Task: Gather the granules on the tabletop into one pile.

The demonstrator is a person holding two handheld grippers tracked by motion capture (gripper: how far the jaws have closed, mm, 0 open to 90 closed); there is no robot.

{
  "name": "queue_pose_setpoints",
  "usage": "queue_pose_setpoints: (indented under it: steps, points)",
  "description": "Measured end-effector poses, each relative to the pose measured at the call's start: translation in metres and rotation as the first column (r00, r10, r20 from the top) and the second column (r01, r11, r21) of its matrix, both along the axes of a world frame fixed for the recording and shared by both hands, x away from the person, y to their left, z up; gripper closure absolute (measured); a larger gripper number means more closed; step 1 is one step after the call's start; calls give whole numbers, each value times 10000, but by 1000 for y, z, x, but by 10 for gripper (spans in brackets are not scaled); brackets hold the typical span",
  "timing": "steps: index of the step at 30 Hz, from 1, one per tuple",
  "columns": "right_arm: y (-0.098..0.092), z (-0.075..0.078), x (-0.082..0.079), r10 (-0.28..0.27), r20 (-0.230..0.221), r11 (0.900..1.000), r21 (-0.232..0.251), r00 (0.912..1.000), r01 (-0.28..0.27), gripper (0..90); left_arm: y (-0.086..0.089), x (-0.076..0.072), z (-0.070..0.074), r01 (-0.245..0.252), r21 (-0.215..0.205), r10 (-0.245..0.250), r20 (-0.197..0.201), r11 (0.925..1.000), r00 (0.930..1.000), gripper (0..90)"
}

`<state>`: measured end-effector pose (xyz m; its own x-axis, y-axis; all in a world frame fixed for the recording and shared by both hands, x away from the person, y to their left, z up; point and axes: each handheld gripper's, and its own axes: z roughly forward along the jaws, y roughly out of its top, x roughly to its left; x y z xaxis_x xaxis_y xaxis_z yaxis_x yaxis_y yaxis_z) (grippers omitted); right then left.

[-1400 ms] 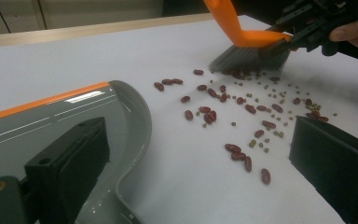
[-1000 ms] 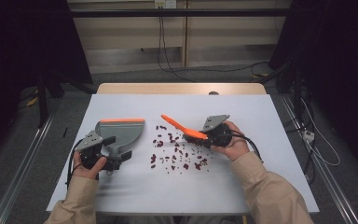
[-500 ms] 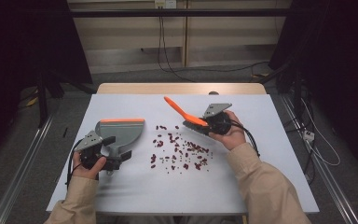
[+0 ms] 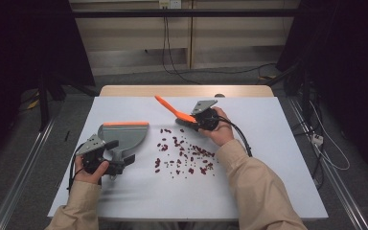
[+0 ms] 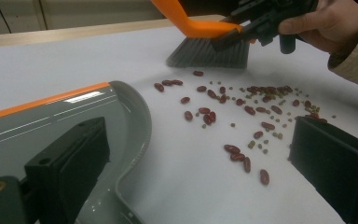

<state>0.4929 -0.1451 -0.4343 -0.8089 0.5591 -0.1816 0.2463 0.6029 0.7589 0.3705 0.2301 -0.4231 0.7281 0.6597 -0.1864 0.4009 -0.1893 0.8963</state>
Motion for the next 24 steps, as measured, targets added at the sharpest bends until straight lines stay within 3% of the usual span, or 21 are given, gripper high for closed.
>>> queue_pose_setpoints:
  steps: [4,13,24]
  points:
    - [4,2,-10,581,-41,9966,-579,9983,-583,714,1,0,0,13,35,-13,10,10000,10000,47]
    - [4,6,-40,1768,-141,9811,-769,9841,-1774,713,1,-1,0,-65,3,65,28,10000,10000,48]
    - [3,7,-60,2168,-267,9742,-578,9758,-2181,713,1,-1,1,-27,48,27,37,10000,10000,47]
